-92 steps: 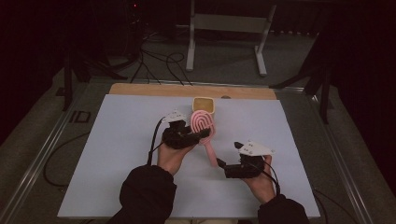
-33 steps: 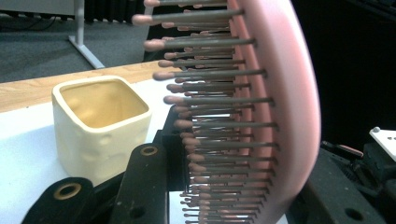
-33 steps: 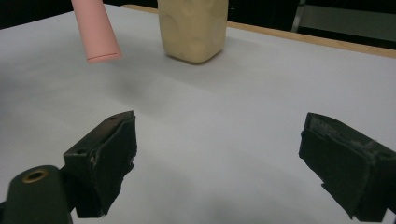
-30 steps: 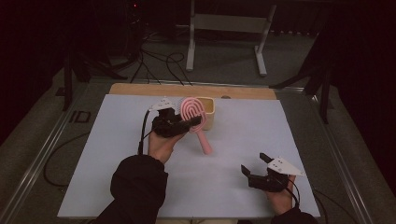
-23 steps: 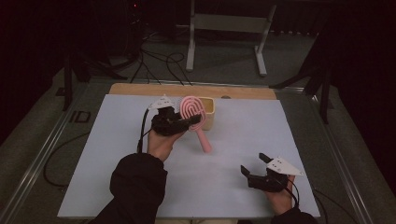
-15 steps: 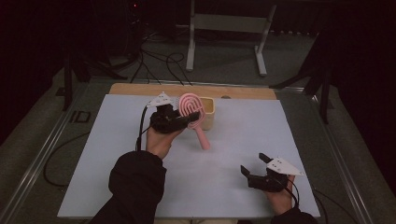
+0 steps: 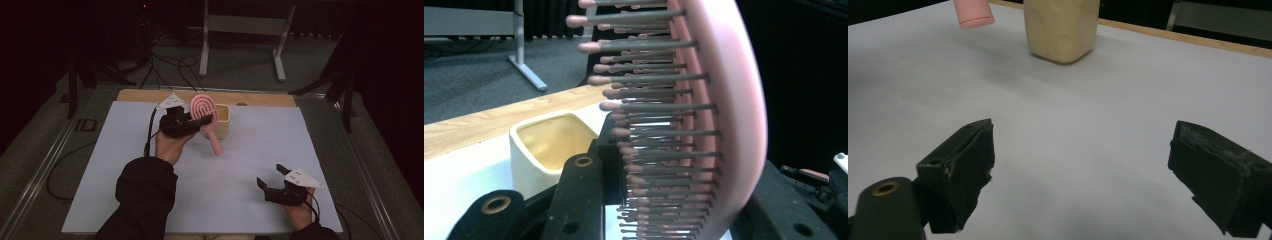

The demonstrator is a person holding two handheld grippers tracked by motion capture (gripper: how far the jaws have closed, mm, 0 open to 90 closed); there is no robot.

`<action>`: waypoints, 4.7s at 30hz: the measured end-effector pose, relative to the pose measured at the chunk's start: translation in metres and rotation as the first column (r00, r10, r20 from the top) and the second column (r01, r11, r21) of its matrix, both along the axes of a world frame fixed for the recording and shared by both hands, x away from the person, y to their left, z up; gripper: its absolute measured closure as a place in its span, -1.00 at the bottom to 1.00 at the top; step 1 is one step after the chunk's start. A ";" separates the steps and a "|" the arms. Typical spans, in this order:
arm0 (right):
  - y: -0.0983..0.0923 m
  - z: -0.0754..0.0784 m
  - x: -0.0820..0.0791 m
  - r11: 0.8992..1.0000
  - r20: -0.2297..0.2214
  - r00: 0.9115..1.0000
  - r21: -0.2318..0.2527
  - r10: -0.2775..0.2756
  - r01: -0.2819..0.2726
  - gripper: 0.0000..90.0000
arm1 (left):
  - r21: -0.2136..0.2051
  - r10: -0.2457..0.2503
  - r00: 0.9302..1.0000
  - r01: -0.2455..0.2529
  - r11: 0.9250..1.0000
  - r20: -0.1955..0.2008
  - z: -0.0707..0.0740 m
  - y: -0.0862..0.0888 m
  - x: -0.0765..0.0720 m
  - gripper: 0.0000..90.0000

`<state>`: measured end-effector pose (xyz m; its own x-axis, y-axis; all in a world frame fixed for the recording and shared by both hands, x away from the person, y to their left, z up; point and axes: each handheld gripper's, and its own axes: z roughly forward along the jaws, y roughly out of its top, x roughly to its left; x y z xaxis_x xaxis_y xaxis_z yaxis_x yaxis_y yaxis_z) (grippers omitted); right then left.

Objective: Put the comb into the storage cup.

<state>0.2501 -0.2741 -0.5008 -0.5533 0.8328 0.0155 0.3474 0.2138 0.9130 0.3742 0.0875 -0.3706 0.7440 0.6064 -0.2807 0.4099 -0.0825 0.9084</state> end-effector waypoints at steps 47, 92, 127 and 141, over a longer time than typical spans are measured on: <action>0.001 -0.001 0.001 1.000 -0.012 1.000 0.011 0.013 -0.013 -0.75 | 0.041 0.054 0.997 -0.057 0.998 0.061 0.036 0.002 0.026 0.44; 0.001 -0.002 0.002 1.000 -0.024 1.000 0.011 0.010 -0.009 -0.75 | 0.061 0.131 0.988 -0.137 0.989 0.084 0.048 -0.007 0.051 0.43; 0.001 -0.002 0.003 1.000 -0.025 1.000 0.020 0.010 -0.010 -0.75 | 0.052 0.176 0.981 -0.181 0.982 0.081 0.044 -0.025 0.070 0.44; 0.000 -0.002 0.003 1.000 -0.023 1.000 0.023 0.008 -0.007 -0.75 | 0.056 0.192 0.978 -0.197 0.979 0.083 0.035 -0.035 0.076 0.43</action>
<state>0.2528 -0.2741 -0.5027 -0.5587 0.8280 0.0478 0.3672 0.1954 0.9094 0.4500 0.0530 -0.3355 0.6279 0.7564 -0.1833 0.3530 -0.0669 0.9332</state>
